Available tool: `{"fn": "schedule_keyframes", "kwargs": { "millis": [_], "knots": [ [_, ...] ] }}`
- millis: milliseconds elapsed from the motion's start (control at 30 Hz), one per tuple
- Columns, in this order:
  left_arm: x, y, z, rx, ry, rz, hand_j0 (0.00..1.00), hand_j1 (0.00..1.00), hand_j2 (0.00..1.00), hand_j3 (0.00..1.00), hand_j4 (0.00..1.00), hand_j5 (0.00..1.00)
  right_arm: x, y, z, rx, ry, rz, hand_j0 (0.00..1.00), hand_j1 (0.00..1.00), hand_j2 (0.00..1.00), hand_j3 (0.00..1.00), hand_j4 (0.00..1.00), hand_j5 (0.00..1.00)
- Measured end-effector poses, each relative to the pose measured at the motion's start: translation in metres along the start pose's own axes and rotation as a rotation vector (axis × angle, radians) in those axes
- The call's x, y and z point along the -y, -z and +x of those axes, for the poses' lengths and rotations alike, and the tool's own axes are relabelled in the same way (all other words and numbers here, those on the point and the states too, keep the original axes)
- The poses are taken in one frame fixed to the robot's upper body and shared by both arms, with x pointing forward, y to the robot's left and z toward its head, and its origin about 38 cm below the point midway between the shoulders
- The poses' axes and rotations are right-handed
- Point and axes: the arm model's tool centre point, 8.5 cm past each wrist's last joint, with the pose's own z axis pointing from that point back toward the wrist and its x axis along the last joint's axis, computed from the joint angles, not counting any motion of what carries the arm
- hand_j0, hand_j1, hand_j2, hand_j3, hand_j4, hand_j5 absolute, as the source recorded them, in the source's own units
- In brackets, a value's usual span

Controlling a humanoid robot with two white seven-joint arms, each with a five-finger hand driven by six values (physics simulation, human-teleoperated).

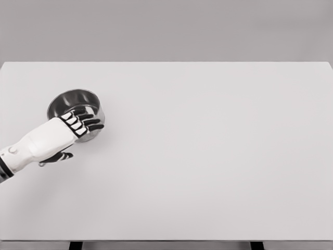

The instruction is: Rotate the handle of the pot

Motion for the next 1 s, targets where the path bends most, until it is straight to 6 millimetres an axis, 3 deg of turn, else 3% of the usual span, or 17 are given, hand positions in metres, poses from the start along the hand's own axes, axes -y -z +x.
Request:
{"fn": "schedule_keyframes", "kwargs": {
  "millis": [1000],
  "knots": [
    [-0.012,-0.03,-0.022,-0.104,0.028,0.016,1.0,1.0,1.0,1.0,1.0,1.0,0.0,0.0,0.0,0.0,0.0,0.0,1.0,1.0,1.0,1.0,1.0,1.0]
  ]
}}
